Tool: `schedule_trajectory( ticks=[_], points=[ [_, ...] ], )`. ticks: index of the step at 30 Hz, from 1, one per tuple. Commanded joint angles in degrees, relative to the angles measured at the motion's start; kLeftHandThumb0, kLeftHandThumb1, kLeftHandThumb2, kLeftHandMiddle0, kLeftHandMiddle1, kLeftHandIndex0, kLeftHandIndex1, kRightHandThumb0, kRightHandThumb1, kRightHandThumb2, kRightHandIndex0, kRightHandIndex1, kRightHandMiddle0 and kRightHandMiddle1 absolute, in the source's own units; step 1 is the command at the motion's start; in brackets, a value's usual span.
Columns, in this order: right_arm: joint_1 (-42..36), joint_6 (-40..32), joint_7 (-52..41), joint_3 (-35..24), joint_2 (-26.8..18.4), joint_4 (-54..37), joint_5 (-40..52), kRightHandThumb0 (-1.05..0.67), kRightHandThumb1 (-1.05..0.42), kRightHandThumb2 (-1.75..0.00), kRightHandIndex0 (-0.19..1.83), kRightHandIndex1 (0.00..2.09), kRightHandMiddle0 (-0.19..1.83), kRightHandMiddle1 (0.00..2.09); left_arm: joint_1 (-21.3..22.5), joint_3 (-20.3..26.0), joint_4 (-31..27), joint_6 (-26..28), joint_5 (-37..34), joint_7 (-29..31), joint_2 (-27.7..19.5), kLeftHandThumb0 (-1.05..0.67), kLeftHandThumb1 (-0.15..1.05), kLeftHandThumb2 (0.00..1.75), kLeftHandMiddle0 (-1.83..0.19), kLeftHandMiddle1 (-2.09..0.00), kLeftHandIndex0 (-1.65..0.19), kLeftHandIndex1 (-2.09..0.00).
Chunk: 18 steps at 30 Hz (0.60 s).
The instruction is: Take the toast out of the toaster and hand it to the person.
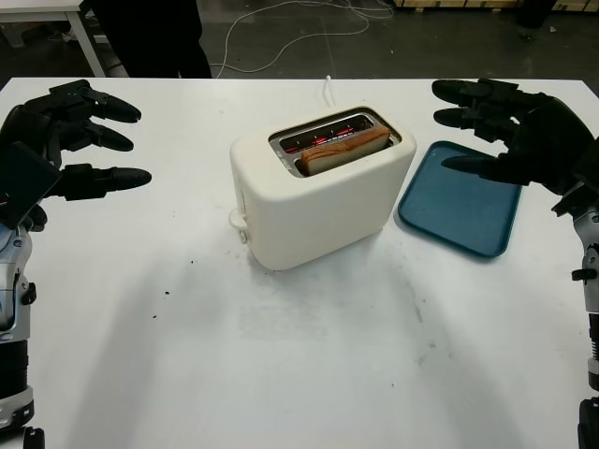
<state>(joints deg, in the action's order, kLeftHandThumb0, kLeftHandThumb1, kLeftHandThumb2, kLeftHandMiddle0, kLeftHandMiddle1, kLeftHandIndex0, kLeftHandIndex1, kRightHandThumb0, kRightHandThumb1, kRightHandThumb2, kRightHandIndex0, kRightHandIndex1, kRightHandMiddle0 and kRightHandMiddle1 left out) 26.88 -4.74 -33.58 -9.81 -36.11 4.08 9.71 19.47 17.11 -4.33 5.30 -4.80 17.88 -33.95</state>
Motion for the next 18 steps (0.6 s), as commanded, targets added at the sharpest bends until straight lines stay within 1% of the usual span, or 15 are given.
schedule_trajectory(
  ticks=[1,13,18],
  points=[
    [-0.1,0.5,-0.4,-0.4,0.1,0.3,0.6,-0.69,-0.80,0.00,0.15,0.55,0.44,0.00,-1.0,0.0,-0.6,-0.1,0.1,-0.3,0.4,-1.05,0.52,0.00,-0.57,-1.04,-0.58,-0.90],
    [-0.1,0.3,-0.5,-0.3,0.0,0.1,0.8,-0.67,-0.80,0.00,0.14,0.55,0.42,0.00,-1.0,0.0,-0.4,-0.8,0.0,-0.2,0.4,-1.05,0.52,0.00,-0.58,-1.04,-0.59,-0.89],
    [-0.1,0.5,-0.3,-0.3,0.1,0.2,0.7,-0.68,-0.80,0.00,0.14,0.56,0.42,0.00,-0.9,0.0,-0.6,0.0,0.0,-0.2,0.2,-1.05,0.52,0.00,-0.57,-1.03,-0.59,-0.89]
  ],
)
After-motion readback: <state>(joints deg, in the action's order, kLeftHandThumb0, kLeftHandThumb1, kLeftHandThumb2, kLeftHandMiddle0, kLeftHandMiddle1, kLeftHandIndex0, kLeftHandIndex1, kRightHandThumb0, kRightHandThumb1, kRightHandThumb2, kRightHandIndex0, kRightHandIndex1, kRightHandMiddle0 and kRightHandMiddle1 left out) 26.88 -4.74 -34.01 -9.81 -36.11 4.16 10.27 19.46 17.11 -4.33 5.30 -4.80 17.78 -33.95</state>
